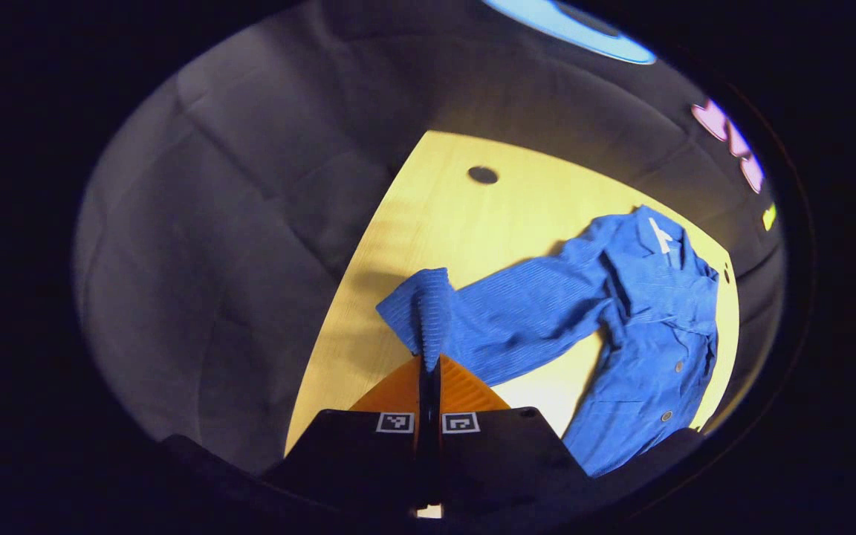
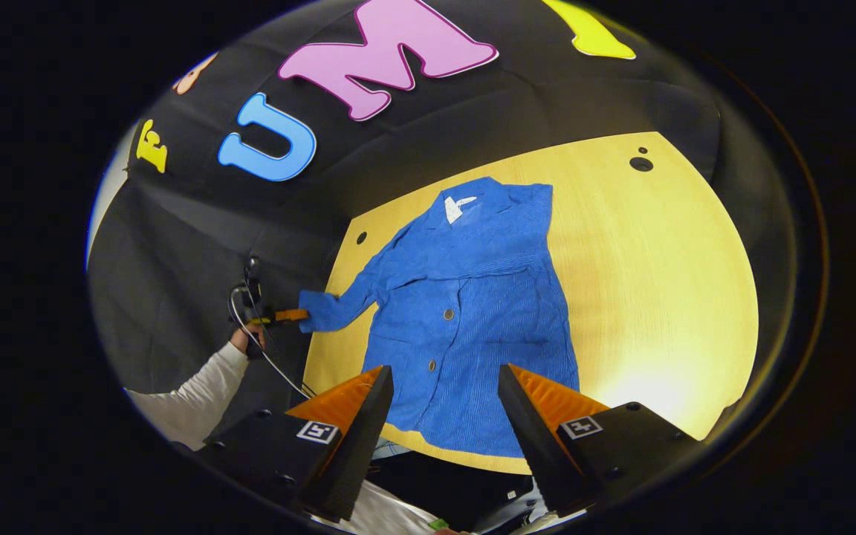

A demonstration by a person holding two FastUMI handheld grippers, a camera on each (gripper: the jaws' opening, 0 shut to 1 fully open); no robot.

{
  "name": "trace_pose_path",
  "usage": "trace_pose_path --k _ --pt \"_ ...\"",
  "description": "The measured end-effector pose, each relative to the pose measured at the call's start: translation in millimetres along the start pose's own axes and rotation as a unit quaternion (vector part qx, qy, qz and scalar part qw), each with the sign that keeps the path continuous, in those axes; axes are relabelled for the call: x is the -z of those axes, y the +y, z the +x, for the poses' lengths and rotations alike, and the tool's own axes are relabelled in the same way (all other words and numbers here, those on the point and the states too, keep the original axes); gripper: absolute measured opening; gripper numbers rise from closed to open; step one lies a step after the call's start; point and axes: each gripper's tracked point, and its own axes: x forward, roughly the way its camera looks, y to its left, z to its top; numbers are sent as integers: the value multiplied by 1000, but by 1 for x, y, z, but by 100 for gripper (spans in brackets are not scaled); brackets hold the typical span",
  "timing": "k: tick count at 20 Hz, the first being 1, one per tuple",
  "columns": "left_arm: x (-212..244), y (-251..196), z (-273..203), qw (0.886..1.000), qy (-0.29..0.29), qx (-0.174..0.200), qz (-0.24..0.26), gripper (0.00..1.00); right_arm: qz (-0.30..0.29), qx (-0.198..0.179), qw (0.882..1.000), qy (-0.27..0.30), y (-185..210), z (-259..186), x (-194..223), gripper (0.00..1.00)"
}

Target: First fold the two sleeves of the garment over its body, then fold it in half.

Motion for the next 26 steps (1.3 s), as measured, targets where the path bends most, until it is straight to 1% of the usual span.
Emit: trace_pose_path --k 1,2,4,7,10,12,13,15,16,17,19,20,22,23,26 --pt "-17 -17 -11 1000 -19 7 16 0 -1 -5 1000 3 -1 -4 0 92" --pt "-33 -40 -21 999 -36 23 21 0 -1 -10 1000 2 -3 -9 -3 92" --pt "-61 -101 -46 996 -54 61 27 0 -3 -11 1000 -3 -14 -16 -10 92" --pt "-95 -169 -75 989 -86 78 89 0 -14 -7 1000 -14 -34 -35 -17 92" --pt "-113 -263 -95 979 -98 121 129 0 -11 -11 1000 -20 -55 -54 -18 92" --pt "-119 -328 -94 973 -99 142 150 0 -12 -4 1000 -22 -75 -62 -19 92" --pt "-122 -357 -84 971 -94 147 161 0 -12 -1 1000 -24 -84 -65 -19 92" --pt "-120 -415 -53 969 -69 146 185 0 -8 9 1000 -25 -103 -65 -19 92" --pt "-114 -443 -34 970 -47 153 186 0 -6 10 1000 -26 -108 -63 -20 92" --pt "-105 -473 -25 969 -26 171 179 0 -7 8 1000 -27 -110 -63 -21 92" --pt "-87 -529 1 963 -2 222 153 0 -5 5 1000 -29 -117 -58 -21 92" --pt "-77 -539 14 965 11 219 146 0 -2 1 1000 -28 -117 -56 -20 92" --pt "-61 -545 44 969 34 194 149 0 9 -7 1000 -27 -121 -49 -17 92" --pt "-54 -551 54 970 42 188 148 0 15 -9 999 -26 -123 -48 -14 92" --pt "-37 -569 70 970 65 187 138 0 28 -9 999 -18 -137 -39 -6 92"
